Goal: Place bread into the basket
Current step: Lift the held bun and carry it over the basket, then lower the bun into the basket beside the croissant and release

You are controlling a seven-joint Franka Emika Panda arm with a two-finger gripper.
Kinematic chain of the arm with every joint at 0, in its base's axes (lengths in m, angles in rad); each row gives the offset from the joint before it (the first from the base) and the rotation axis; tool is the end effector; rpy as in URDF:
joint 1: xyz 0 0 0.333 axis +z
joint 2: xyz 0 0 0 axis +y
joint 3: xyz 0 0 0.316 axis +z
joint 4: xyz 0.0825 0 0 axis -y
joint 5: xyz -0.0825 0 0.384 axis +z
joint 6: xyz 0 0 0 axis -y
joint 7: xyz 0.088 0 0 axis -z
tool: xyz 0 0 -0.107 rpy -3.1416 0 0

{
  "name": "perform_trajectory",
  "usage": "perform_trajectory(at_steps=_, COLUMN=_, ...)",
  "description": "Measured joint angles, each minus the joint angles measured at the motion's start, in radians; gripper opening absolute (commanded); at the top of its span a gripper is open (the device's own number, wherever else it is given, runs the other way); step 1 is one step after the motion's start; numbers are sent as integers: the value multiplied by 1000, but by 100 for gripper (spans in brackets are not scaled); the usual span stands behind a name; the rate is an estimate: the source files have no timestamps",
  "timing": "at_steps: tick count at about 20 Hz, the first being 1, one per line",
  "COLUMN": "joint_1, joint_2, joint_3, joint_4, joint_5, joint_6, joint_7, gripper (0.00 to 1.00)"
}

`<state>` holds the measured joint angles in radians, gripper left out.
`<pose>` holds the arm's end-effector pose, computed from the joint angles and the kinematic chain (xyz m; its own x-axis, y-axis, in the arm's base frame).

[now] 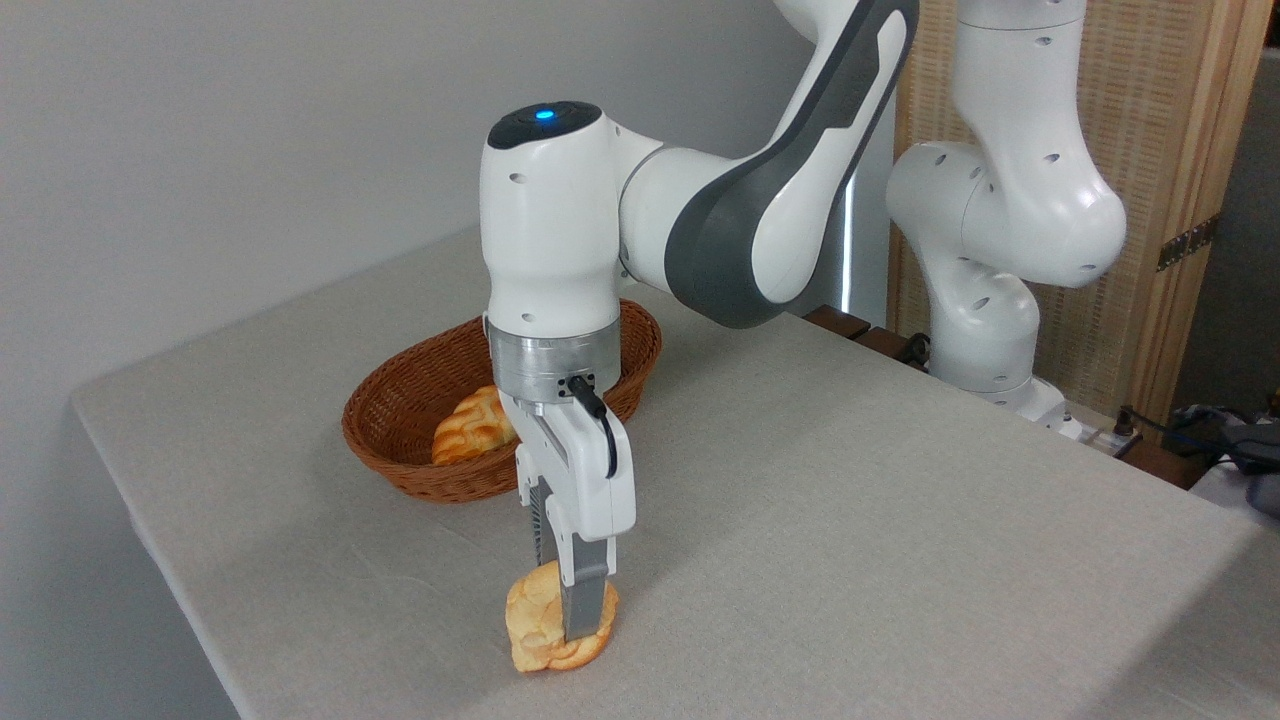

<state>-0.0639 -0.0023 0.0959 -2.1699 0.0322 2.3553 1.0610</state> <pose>0.5519 0.0181 0.4129 0.4916 -0.8682 0.0679 -0.8508 -0.4954 -0.1755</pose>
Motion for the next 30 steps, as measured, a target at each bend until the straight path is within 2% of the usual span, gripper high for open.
perform_trajectory(at_steps=2, joint_1=-4, joint_2=-19, joint_3=-3, joint_4=8, joint_5=-33, joint_6=1, joint_7=0, gripper=51)
perform_trajectory(at_steps=6, joint_1=-15, joint_2=-128, joint_3=-41, joint_4=29, joint_5=-208, joint_6=-26, joint_7=0, gripper=52)
perform_trajectory(at_steps=9, joint_1=-39, joint_2=-244, joint_3=-66, joint_4=63, joint_5=-337, joint_6=-229, joint_7=0, gripper=52)
perform_trajectory(at_steps=11, joint_1=-63, joint_2=-295, joint_3=-131, joint_4=68, joint_5=-369, joint_6=-325, joint_7=-27, gripper=52)
perform_trajectory(at_steps=14, joint_1=-125, joint_2=-303, joint_3=-253, joint_4=62, joint_5=-374, joint_6=-346, joint_7=-146, gripper=52)
perform_trajectory(at_steps=17, joint_1=-141, joint_2=-281, joint_3=-332, joint_4=47, joint_5=-374, joint_6=-346, joint_7=-196, gripper=52)
perform_trajectory(at_steps=20, joint_1=-141, joint_2=-256, joint_3=-361, joint_4=20, joint_5=-347, joint_6=-346, joint_7=-196, gripper=55)
perform_trajectory(at_steps=22, joint_1=-140, joint_2=-247, joint_3=-366, joint_4=10, joint_5=-326, joint_6=-347, joint_7=-193, gripper=66)
perform_trajectory(at_steps=25, joint_1=-138, joint_2=-227, joint_3=-389, joint_4=-4, joint_5=-256, joint_6=-362, joint_7=-184, gripper=68)
perform_trajectory(at_steps=26, joint_1=-138, joint_2=-218, joint_3=-400, joint_4=-6, joint_5=-241, joint_6=-366, joint_7=-184, gripper=72)
perform_trajectory(at_steps=30, joint_1=-138, joint_2=-184, joint_3=-438, joint_4=-10, joint_5=-227, joint_6=-408, joint_7=-184, gripper=83)
